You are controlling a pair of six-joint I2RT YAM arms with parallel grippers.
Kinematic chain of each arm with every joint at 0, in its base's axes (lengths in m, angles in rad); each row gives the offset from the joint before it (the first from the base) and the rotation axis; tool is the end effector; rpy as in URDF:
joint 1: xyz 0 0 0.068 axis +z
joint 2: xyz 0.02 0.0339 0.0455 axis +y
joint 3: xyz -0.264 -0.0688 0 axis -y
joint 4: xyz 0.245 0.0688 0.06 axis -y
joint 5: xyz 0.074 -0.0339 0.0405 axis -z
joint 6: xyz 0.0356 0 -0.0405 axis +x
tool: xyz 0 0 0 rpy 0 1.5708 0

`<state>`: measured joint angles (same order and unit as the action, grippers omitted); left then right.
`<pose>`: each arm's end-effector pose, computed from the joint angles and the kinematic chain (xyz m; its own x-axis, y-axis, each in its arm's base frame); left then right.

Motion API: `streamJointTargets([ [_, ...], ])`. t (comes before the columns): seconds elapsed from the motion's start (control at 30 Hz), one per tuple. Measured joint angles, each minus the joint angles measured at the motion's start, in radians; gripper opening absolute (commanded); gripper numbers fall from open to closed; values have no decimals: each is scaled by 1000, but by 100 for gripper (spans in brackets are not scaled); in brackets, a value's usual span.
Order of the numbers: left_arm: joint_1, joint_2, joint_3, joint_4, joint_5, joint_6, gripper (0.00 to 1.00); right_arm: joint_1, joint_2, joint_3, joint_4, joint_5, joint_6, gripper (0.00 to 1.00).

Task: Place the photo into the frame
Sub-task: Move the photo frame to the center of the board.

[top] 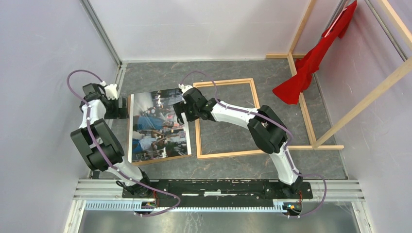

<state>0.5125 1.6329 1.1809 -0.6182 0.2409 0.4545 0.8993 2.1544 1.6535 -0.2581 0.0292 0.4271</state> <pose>0.2962 0.1569 0.2287 -0.8522 0.0097 -0.5231 -0.0025 0.9997 0.0226 0.3049 0.3819 0.1934 -0.7084 -0.2259 -0.6687 -0.5229 0.8043 0.2822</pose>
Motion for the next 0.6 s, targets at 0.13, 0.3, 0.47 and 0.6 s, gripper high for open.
streamJointTargets([
  [0.13, 14, 0, -53, 26, -26, 11, 100, -1, 11, -6, -6, -3, 6, 98],
  [0.3, 13, 12, -102, 69, -53, 11, 100, -3, 34, -6, 11, -10, 8, 98],
  [0.47, 11, 43, -129, 123, -59, 10, 100, 2, 62, 0, 10, -3, 11, 98],
  [0.6, -13, 66, -145, 154, -68, 8, 100, 0, 69, 0, -5, 34, 11, 98],
])
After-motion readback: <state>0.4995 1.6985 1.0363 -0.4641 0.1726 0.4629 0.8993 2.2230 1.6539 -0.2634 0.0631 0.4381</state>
